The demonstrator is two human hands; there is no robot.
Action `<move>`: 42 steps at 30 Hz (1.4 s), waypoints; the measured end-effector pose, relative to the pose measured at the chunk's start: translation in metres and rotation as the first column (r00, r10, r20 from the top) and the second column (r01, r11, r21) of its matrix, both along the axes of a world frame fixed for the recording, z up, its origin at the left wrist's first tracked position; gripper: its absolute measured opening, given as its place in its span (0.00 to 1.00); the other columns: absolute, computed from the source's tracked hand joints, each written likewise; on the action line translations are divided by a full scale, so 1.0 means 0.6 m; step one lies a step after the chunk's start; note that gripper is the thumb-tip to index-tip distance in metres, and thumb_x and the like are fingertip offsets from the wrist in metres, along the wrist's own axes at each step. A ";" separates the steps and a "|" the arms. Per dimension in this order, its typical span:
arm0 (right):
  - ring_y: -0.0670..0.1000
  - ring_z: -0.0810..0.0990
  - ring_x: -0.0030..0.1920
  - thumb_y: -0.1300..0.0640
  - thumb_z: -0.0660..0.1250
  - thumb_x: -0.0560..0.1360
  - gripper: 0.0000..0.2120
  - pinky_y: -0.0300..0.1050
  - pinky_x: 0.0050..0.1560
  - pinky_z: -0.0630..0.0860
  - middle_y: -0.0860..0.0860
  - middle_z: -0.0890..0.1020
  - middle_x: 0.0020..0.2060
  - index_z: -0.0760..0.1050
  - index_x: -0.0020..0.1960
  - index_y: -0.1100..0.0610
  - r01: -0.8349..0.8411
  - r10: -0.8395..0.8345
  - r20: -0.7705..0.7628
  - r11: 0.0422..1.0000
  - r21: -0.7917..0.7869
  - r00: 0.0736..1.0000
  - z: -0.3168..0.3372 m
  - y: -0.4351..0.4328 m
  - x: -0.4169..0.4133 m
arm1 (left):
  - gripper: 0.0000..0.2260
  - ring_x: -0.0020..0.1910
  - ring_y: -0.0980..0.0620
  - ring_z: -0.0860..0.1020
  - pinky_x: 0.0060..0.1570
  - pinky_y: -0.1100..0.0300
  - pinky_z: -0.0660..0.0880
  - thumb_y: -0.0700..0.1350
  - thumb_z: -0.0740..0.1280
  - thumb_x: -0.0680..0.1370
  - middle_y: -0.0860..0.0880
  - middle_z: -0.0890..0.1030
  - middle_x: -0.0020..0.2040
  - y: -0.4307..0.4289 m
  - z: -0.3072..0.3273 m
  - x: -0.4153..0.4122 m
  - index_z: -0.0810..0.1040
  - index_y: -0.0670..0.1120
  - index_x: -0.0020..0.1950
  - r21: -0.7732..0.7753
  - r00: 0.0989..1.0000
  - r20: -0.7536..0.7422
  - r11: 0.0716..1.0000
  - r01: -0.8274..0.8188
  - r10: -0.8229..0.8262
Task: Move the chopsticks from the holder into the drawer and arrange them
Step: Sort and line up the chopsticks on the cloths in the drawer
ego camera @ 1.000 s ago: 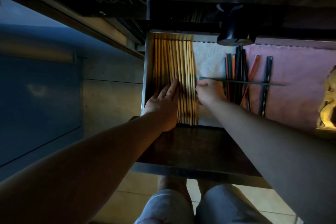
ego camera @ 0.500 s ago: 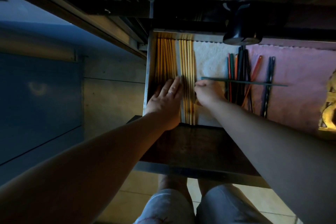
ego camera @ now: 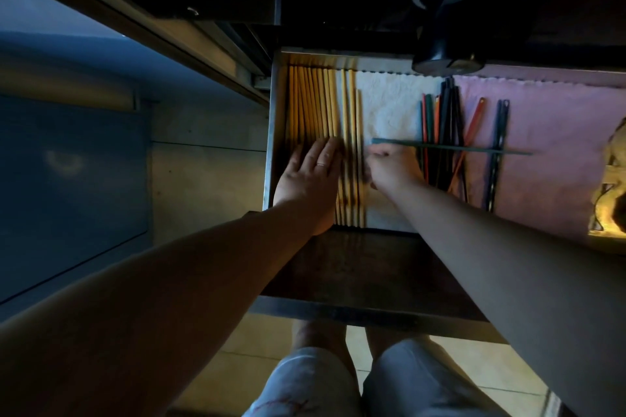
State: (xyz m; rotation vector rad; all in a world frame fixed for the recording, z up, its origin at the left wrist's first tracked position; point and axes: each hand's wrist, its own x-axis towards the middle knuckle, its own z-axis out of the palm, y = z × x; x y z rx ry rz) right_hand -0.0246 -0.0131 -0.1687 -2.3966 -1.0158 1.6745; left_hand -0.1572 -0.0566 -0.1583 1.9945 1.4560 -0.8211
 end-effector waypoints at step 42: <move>0.57 0.80 0.52 0.62 0.63 0.68 0.13 0.48 0.57 0.75 0.58 0.82 0.47 0.80 0.52 0.60 -0.237 0.201 0.163 0.940 0.244 0.966 -0.005 -0.037 0.241 | 0.22 0.69 0.41 0.66 0.66 0.45 0.65 0.43 0.63 0.78 0.45 0.69 0.70 0.062 -0.019 0.207 0.66 0.48 0.71 0.187 0.954 0.259 0.961 -0.205 0.153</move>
